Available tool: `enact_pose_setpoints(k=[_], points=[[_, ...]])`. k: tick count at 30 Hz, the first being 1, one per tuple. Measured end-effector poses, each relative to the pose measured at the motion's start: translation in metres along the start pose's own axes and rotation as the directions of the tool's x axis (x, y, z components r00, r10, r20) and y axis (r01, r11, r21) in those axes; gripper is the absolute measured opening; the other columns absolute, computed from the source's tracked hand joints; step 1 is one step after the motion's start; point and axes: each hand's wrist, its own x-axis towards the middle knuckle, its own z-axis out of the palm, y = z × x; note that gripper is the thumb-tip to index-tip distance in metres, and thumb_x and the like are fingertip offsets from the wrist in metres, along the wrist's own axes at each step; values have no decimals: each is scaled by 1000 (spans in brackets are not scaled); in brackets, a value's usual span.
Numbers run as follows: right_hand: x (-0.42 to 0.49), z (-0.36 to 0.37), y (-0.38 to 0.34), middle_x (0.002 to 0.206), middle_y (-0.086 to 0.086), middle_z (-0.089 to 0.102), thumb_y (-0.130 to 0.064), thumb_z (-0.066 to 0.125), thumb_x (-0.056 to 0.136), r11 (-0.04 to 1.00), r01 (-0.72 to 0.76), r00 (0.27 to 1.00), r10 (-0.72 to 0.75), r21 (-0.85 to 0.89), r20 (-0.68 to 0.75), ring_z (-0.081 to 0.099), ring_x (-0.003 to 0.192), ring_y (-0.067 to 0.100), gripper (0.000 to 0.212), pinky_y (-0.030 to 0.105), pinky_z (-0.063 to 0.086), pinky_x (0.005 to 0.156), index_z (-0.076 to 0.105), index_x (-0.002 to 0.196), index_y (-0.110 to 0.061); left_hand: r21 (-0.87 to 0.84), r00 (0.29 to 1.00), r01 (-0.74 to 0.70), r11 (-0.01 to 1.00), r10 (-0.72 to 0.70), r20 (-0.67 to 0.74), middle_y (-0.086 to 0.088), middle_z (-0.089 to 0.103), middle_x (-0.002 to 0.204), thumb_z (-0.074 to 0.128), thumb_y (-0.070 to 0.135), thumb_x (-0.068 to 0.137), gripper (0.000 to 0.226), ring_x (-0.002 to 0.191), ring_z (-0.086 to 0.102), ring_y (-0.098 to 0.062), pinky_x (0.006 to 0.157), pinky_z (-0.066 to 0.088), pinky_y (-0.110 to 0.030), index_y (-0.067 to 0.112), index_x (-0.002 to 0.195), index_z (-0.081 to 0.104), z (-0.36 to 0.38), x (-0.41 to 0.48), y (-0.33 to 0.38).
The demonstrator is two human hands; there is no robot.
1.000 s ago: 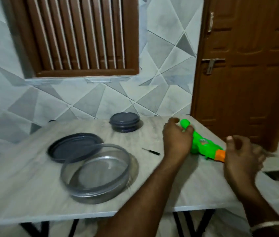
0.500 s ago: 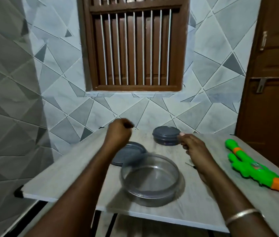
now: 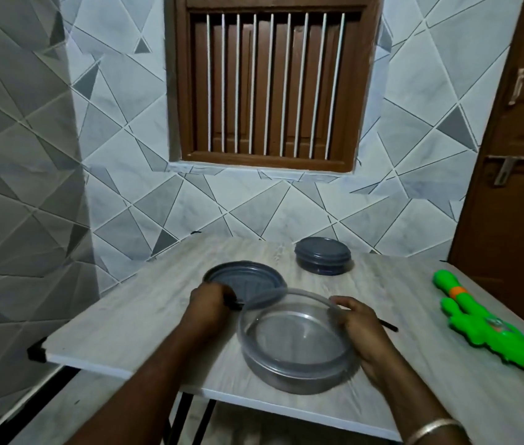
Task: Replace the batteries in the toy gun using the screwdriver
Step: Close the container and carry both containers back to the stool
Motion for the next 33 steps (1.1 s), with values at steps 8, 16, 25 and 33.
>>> enact_pose_setpoints(k=[8,16,25,33], points=[[12,12,0,98,5,73,-9,61,94,982,24,989,4,189,-145,65,82,17,16,24,48,57,72,105,-12,14,975,-111,994,112,-192,10,69,74,66,34,80,11,77,66,-11,63,44,-22,28,75,72,13,1,9],[24,14,9,99,5,74,-10,62,92,962,44,990,-5,271,-144,69,90,22,17,25,53,65,73,105,-12,-238,809,-347,907,161,-565,-3,69,95,55,14,98,12,85,61,-22,71,44,-32,15,105,65,-15,19,39],[21,18,12,103,15,74,-7,52,87,923,42,982,32,382,-185,68,91,28,28,31,54,75,74,105,-6,-974,899,-196,116,-375,-226,5,69,66,49,2,98,24,63,62,-11,67,49,-28,7,86,69,-57,11,84],[8,15,6,95,10,76,-50,35,101,900,4,995,38,436,-87,71,90,26,55,34,55,78,72,99,-10,-964,888,237,122,-430,164,-13,68,83,54,-5,92,17,70,64,-27,65,53,-36,0,85,68,-24,-7,65]])
